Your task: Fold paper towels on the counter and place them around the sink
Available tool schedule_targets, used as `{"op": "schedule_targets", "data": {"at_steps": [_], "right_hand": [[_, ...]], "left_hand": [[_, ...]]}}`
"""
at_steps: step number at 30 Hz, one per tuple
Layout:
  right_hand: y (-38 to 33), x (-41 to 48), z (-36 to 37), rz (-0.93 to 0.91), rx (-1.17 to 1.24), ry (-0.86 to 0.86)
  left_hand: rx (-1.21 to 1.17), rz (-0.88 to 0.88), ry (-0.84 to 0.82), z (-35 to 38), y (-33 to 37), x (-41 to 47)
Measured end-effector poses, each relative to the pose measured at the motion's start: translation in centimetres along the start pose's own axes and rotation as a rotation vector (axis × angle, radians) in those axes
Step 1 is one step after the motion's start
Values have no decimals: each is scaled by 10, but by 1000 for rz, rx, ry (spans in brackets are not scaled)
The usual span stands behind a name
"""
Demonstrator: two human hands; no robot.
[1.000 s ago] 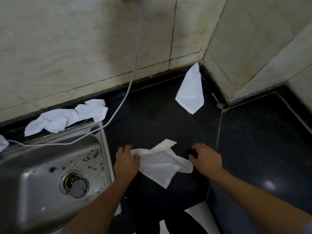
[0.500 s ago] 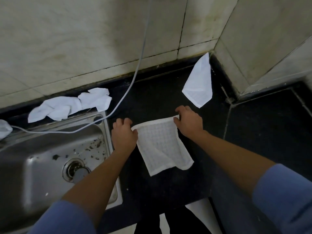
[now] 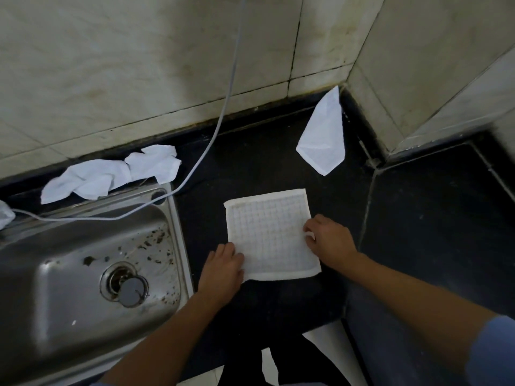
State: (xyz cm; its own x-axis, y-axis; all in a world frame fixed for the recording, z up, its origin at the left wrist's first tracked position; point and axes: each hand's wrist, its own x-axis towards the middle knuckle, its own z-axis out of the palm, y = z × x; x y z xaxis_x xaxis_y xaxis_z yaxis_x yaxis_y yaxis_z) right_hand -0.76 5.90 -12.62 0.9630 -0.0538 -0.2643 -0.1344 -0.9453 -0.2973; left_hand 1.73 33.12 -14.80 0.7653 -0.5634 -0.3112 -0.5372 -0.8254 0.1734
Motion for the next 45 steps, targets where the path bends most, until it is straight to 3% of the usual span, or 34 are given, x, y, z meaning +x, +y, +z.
{"op": "schedule_targets", "data": {"at_steps": [3, 7, 9, 12, 15, 18, 24, 28, 32, 40, 45], "right_hand": [[-13, -23, 4, -167, -141, -217], [-23, -49, 25, -256, -401, -274], [-16, -48, 28, -234, -351, -189], [-9, -50, 23, -252, -307, -69], [0, -56, 27, -257, -291, -61], [5, -64, 33, -221, -242, -151], [14, -56, 0, -20, 33, -471], [28, -27, -25, 187, 257, -292], [28, 8, -34, 300, 273, -145], [23, 48, -21, 396, 107, -119], [19, 39, -21, 332, -58, -39]], "left_hand": [[-24, 64, 19, -1, 4, -7], [-70, 247, -42, 1, 33, -13], [-39, 211, -100, 4, 41, -13], [-24, 137, -51, 6, 44, -11], [-2, 138, -90, 8, 38, -14], [4, 190, -132, 12, 28, -21], [-306, 87, -308, -10, 6, -22], [-500, -98, -187, -45, -13, 14], [-553, -211, -34, -64, -20, 54], [-501, -378, -42, -43, -24, 99], [-270, -376, 50, -41, -19, 94]]}}
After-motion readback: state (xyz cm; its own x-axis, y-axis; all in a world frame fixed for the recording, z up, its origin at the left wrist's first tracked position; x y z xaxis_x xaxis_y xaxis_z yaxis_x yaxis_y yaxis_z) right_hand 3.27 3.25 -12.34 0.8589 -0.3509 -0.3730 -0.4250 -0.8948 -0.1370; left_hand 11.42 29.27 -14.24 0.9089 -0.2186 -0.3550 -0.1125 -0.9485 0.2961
